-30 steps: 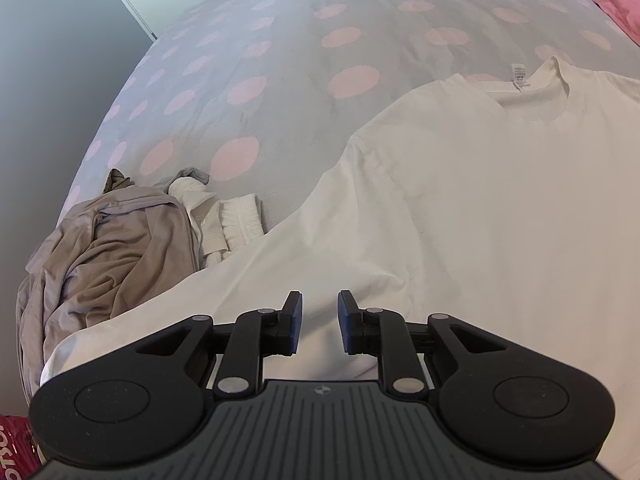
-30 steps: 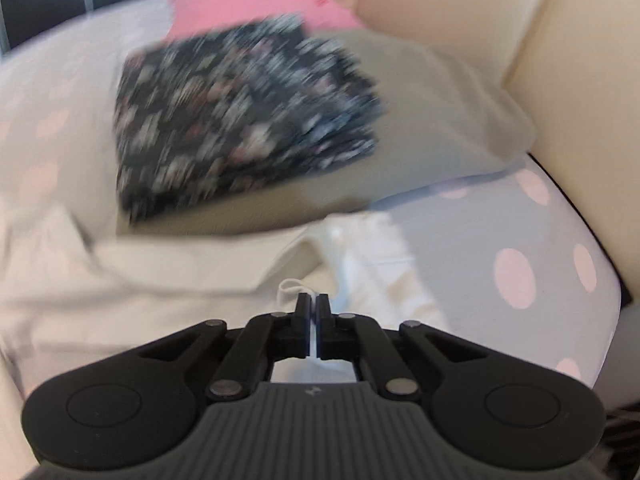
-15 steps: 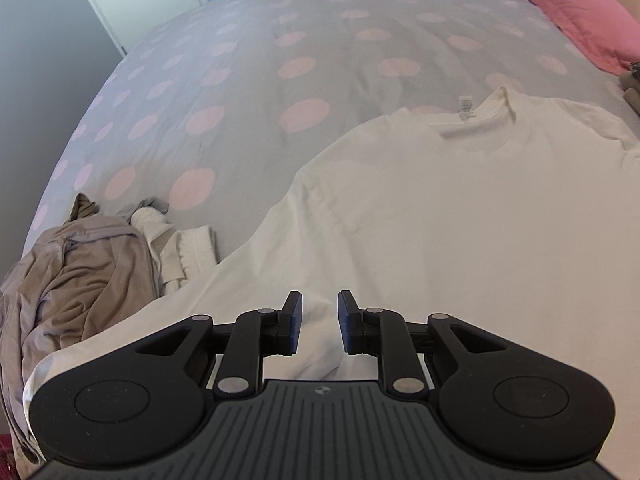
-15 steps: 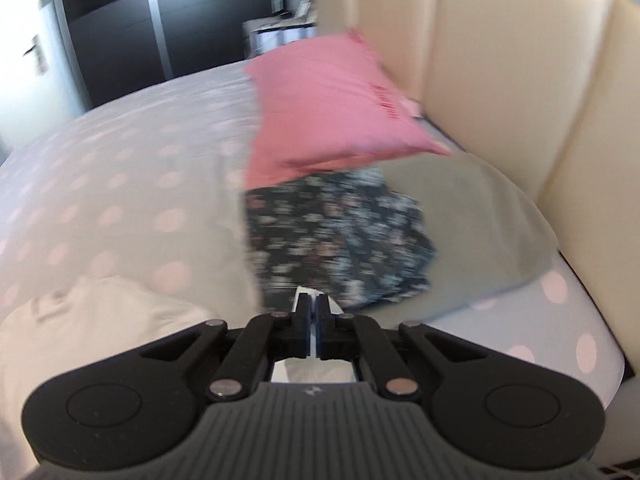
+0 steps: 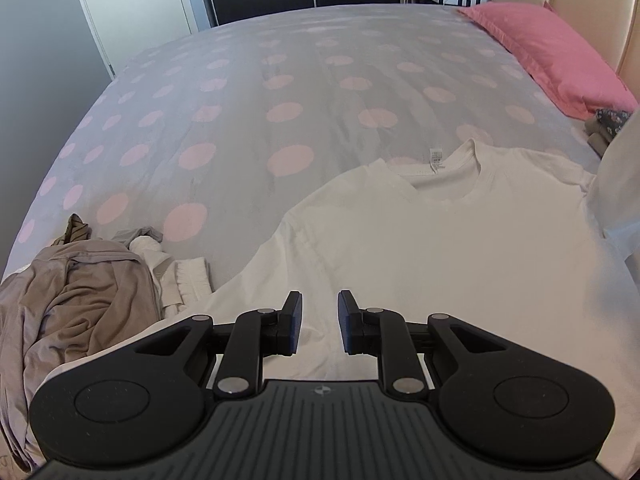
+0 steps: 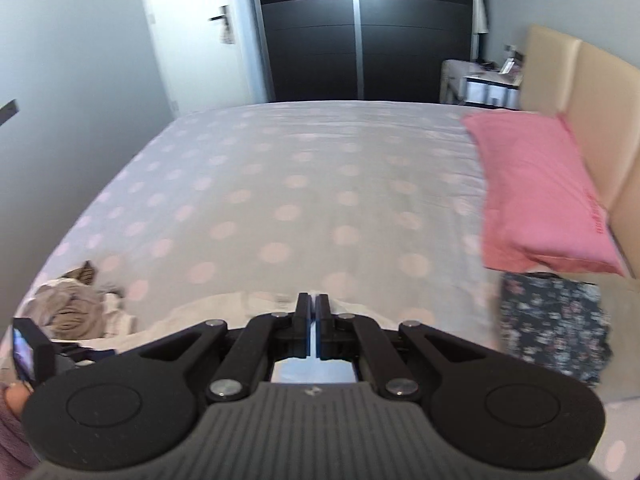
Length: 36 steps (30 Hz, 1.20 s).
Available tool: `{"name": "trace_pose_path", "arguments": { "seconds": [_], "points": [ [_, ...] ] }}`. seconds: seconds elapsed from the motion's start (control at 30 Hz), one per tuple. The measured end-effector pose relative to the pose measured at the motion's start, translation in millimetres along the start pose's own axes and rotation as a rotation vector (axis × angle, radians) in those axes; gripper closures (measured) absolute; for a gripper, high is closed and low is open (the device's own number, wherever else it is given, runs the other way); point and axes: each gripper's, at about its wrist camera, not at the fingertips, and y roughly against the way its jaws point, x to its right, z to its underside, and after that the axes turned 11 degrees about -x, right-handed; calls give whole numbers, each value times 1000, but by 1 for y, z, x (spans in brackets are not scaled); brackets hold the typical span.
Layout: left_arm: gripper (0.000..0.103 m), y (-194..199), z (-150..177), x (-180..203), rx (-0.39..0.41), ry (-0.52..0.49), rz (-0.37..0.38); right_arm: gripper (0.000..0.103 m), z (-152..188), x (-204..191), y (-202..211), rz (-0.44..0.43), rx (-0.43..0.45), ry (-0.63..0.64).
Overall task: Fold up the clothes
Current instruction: 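Fold the sleeve across the shirt body with the right gripper and release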
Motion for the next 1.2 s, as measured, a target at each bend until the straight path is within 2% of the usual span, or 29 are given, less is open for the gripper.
{"name": "trace_pose_path", "arguments": {
  "seconds": [0.13, 0.3, 0.57, 0.73, 0.77, 0.87, 0.97, 1.0, 1.07, 1.2],
  "points": [
    [85, 2, 7, -18, 5, 34, -8, 101, -10, -55, -34, -68, -48, 53],
    [85, -1, 16, -41, -2, 83, -19, 101, -7, -111, -101, -109, -132, 121],
    [85, -6, 19, -52, -1, 80, -6, 101, 10, -157, -203, -111, -264, 195],
    [85, -16, 13, -46, -21, 57, -8, 101, 12, -169, -244, -121, -295, 210],
    [85, -18, 11, -45, -25, 54, -9, 98, 13, -171, -249, -124, -294, 214],
    [85, -24, 7, -41, -37, 45, -10, 92, 12, -171, -258, -141, -286, 210],
    [82, -28, 4, -39, -46, 45, 1, 91, 11, -167, -261, -155, -276, 194],
    [78, -30, 3, -38, -50, 43, 10, 90, 12, -161, -258, -154, -269, 189],
    [77, -33, 2, -35, -55, 39, 30, 81, 14, -148, -252, -150, -256, 180],
    [76, -45, -2, -23, -85, 42, 108, 79, 31, -98, -241, -86, -261, 130]
  ]
}}
